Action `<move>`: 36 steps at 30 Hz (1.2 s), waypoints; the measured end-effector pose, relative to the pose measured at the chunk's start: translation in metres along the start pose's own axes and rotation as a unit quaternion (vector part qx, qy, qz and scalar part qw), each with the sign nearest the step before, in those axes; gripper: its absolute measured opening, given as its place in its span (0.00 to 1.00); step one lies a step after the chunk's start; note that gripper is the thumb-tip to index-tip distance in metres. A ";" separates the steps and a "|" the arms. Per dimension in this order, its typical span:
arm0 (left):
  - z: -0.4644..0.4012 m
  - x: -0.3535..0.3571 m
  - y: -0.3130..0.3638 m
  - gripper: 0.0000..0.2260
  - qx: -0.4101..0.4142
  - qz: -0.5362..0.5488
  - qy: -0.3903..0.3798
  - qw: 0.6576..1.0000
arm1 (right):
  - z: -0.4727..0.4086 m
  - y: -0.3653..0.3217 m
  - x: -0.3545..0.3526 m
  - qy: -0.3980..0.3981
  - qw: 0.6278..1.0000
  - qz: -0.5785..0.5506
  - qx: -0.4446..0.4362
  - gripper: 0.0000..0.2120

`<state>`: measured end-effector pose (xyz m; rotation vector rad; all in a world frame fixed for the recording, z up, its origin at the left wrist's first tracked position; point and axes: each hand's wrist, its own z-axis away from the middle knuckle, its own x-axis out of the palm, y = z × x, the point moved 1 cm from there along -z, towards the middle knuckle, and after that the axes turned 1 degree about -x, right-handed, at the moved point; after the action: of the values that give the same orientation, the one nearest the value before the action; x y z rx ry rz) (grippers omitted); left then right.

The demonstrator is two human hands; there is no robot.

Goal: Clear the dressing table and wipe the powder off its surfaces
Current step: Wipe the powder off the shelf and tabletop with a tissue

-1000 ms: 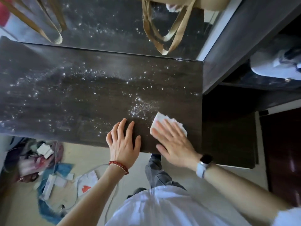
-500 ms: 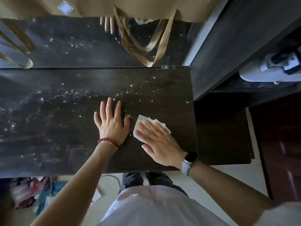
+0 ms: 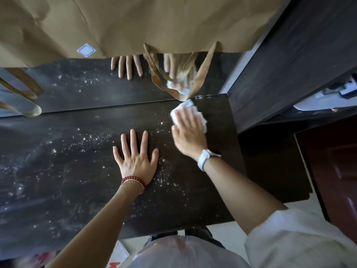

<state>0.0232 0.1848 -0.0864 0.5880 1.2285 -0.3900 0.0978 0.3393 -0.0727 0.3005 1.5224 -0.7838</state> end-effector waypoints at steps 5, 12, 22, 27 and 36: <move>0.000 0.000 -0.001 0.27 0.002 0.010 0.003 1.000 | 0.007 0.021 -0.008 0.013 1.000 -0.003 -0.015 0.21; 0.000 0.001 -0.001 0.27 0.007 0.006 0.003 1.000 | -0.037 0.025 -0.014 0.034 0.964 -0.080 0.251 0.23; -0.001 0.004 -0.003 0.27 0.008 0.002 0.002 1.000 | -0.026 0.015 -0.014 0.028 0.997 -0.019 -0.064 0.16; 0.000 0.004 -0.002 0.27 0.005 0.007 0.016 1.000 | -0.015 0.076 -0.024 0.028 0.989 -0.016 0.144 0.21; -0.001 0.004 -0.002 0.27 0.004 0.013 0.007 1.000 | 0.026 0.052 -0.021 0.039 0.974 -0.017 0.222 0.26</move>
<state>0.0223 0.1837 -0.0905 0.6145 1.2312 -0.3705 0.1533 0.3667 -0.0661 0.6441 1.4157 -1.1514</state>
